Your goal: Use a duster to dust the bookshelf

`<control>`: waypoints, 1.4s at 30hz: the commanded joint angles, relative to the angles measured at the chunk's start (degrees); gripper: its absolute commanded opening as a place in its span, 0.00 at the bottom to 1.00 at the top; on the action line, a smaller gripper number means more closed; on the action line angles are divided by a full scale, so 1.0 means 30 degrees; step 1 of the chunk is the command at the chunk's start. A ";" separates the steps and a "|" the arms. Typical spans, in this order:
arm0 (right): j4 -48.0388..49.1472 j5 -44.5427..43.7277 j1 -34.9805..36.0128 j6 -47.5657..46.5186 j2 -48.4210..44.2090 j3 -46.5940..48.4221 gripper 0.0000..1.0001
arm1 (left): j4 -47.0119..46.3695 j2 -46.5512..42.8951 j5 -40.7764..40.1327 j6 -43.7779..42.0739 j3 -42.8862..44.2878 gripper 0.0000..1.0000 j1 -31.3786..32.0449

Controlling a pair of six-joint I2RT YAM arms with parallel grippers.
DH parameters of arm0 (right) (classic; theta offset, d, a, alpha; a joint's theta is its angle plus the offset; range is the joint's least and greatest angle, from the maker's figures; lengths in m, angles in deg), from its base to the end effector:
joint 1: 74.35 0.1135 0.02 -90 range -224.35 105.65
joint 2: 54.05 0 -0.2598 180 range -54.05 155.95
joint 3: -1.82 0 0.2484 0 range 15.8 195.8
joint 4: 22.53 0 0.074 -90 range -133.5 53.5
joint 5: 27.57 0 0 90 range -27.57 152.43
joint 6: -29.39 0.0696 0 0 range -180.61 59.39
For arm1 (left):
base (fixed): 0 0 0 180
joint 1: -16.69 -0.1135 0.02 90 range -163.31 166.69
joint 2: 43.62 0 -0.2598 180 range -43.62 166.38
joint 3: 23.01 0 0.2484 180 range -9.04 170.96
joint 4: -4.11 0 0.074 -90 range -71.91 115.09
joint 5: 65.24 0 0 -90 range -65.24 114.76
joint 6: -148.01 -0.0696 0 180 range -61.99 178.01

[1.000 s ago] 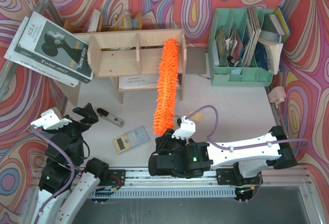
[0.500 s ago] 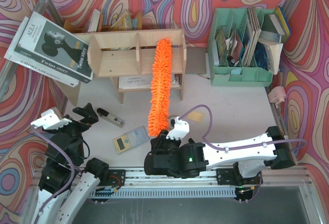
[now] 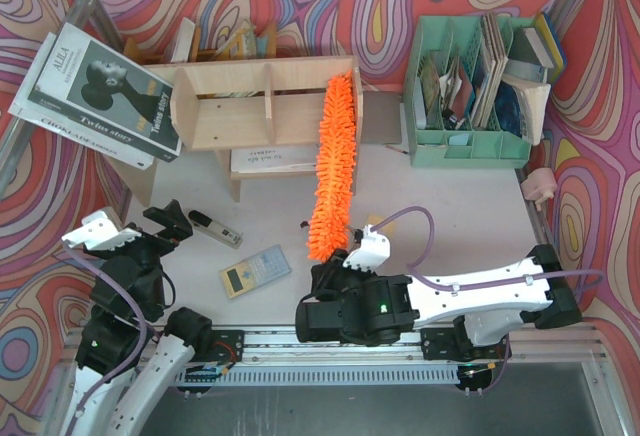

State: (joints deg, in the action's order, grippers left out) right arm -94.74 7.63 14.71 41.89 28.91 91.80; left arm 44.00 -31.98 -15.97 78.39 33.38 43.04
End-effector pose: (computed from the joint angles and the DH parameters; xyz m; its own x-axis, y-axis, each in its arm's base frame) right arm 0.0615 0.2816 0.2981 -0.5540 0.5404 -0.6333 0.1381 0.8098 0.5702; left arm 0.0813 0.0104 0.3515 0.1569 -0.3722 -0.9148 -0.2044 0.8940 -0.3988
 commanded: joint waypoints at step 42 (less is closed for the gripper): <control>0.7611 0.1356 0.0022 -0.8843 -0.0321 -0.0822 0.00 | 0.0093 0.0398 0.0161 0.0003 0.0236 0.98 -0.0104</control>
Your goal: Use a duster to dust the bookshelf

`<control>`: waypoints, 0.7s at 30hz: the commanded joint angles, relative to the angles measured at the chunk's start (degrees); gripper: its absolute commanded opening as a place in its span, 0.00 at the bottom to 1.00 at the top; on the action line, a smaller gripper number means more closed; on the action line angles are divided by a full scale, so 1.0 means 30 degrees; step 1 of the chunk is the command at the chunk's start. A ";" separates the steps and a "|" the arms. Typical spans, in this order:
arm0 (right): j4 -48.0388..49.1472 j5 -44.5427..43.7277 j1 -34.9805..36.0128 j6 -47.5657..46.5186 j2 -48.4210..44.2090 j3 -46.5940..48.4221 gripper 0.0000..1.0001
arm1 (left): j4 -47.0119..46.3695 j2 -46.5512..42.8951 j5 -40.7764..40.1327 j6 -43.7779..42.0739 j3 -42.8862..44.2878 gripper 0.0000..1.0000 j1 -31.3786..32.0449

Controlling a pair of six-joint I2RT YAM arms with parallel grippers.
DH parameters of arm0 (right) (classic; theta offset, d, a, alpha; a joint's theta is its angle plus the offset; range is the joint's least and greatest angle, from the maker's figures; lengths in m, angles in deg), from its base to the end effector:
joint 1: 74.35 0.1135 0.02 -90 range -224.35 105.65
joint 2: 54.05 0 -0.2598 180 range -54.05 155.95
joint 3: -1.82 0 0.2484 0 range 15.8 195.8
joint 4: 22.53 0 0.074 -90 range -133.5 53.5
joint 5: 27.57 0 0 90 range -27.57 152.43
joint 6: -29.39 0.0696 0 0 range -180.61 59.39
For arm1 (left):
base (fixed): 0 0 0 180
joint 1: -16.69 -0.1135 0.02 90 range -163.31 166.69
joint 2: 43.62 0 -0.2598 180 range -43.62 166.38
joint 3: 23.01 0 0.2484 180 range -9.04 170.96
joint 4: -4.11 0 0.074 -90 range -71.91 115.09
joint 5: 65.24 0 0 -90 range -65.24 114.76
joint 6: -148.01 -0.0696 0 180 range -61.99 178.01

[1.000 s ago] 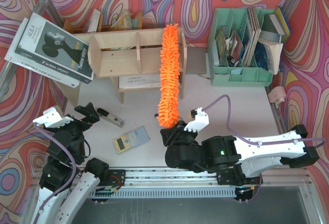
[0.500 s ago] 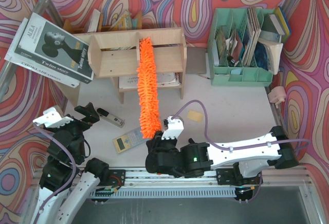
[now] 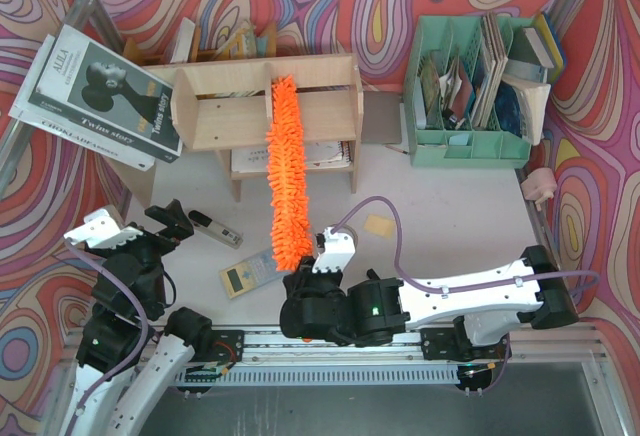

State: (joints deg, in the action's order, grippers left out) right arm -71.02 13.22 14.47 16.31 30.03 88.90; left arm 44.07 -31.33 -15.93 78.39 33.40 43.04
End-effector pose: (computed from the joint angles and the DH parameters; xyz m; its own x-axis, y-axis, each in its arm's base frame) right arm 0.0594 0.3239 0.2997 -0.6289 0.3686 -0.6846 -0.1310 0.8176 0.5607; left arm 0.0837 0.0092 0.3509 0.1467 -0.3673 -0.9185 -0.2081 0.8963 -0.3917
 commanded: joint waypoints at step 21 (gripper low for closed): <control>-0.7653 -0.4466 0.0303 0.5203 -0.4055 0.0333 0.00 | 0.0098 0.0266 0.0232 0.0003 0.0244 0.98 -0.0082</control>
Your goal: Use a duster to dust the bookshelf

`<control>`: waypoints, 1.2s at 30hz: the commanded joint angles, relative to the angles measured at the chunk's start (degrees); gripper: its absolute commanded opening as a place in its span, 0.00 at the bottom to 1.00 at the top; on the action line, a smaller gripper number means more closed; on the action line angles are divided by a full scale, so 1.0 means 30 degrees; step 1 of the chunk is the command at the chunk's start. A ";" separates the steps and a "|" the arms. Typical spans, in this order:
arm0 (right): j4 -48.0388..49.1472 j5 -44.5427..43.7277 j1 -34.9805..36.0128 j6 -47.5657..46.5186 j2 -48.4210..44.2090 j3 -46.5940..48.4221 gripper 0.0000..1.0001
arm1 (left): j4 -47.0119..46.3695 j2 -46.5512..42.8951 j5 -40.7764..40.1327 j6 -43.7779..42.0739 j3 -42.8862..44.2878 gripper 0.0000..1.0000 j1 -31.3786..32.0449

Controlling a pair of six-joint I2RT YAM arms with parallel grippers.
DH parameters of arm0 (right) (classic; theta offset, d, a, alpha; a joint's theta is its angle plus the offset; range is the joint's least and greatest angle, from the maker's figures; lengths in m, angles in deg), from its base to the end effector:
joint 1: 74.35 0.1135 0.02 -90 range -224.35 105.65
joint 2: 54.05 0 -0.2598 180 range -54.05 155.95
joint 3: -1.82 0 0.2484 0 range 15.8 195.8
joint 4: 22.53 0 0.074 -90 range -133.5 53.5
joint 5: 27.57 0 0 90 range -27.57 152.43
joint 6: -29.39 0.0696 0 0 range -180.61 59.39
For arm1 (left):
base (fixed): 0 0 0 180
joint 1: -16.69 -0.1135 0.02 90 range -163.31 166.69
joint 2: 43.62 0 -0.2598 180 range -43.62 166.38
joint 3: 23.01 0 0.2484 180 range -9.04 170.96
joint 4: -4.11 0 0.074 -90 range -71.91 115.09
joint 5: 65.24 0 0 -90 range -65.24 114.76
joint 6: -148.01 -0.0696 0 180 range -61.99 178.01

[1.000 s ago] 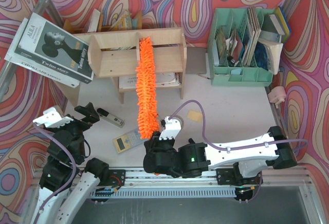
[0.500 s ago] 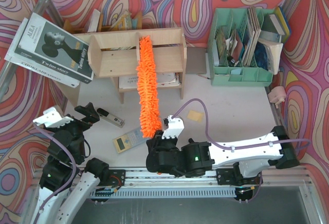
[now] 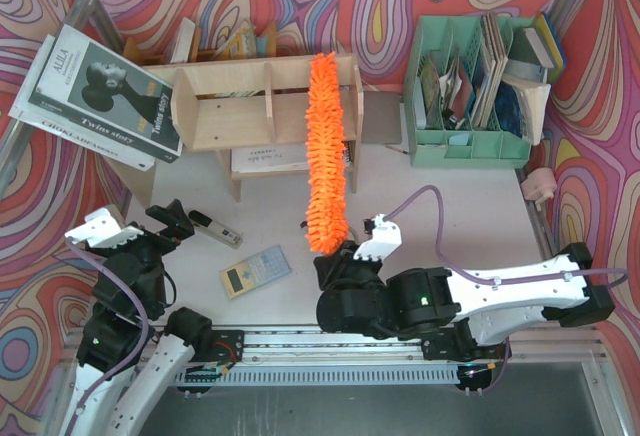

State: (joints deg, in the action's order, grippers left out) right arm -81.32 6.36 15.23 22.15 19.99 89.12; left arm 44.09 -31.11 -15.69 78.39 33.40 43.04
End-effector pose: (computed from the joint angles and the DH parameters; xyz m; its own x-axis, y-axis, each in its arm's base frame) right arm 0.0597 0.2690 0.3397 -0.5501 0.4907 -0.6757 -0.0646 0.7817 0.6203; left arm 0.0846 0.0085 0.3507 0.1418 -0.3660 -0.9198 -0.2058 0.8980 -0.3890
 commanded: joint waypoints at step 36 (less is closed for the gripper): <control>0.0804 -0.0361 0.0031 -0.3006 -0.0871 -0.1152 0.00 | 0.0084 0.0435 0.0247 0.0032 0.0247 0.98 -0.0096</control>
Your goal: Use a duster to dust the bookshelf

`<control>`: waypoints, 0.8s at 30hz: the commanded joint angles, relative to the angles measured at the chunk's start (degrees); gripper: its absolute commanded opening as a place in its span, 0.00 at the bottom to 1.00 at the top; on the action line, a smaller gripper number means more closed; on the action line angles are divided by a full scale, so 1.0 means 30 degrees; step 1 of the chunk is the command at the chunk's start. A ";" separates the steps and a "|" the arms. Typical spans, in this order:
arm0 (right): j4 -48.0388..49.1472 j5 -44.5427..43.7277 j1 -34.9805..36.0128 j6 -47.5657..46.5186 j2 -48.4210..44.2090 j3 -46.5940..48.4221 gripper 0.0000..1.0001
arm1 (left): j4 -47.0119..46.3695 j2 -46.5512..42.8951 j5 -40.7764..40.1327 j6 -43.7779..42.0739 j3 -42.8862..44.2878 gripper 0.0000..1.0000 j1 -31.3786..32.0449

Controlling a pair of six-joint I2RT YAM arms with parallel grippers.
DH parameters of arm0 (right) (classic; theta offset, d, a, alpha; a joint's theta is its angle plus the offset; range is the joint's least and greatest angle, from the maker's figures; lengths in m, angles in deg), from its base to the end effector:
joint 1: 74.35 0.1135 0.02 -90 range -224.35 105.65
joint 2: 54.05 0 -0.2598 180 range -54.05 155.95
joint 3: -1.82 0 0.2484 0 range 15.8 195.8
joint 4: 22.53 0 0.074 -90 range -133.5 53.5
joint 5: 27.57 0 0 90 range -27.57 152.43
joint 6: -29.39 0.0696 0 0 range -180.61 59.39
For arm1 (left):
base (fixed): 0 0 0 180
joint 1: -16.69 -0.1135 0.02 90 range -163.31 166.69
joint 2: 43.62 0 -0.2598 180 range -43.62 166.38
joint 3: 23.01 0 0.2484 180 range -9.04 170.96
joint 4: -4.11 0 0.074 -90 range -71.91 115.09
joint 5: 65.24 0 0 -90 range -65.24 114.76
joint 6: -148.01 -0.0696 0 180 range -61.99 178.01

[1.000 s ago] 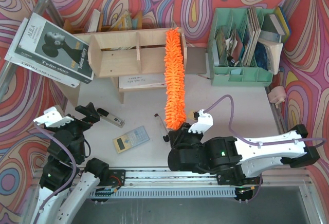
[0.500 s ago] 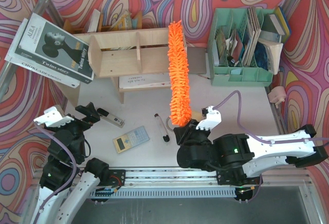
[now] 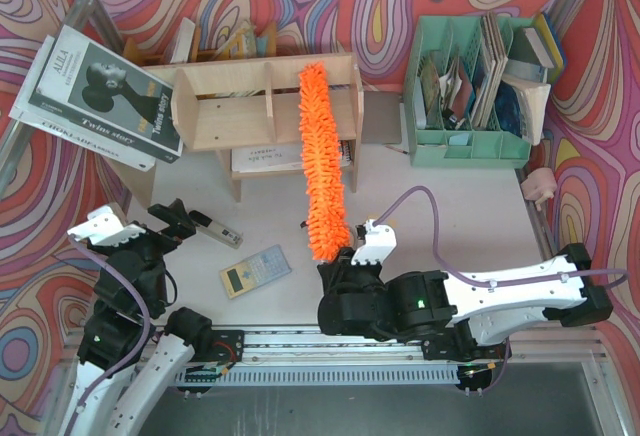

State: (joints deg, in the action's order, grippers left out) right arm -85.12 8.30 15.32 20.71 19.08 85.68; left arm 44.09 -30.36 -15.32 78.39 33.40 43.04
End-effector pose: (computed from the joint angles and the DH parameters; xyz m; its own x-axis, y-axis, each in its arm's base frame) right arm 0.0579 0.2592 0.3181 -0.5771 0.3794 -0.7232 -0.0835 0.8535 0.5143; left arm 0.0875 0.0067 0.3500 0.1288 -0.3611 -0.9236 -0.2044 0.9017 -0.3811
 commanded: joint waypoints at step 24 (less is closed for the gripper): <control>-0.4774 -0.4344 -0.0158 -0.4883 -0.6742 0.0159 0.00 | -0.0024 0.0620 0.0232 -0.0026 0.0226 0.98 -0.0104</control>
State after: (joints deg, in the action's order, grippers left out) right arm -89.21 -0.77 15.21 -1.85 -1.01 88.00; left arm 44.09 -28.81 -14.66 78.39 33.40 43.04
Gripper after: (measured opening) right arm 0.331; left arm 0.983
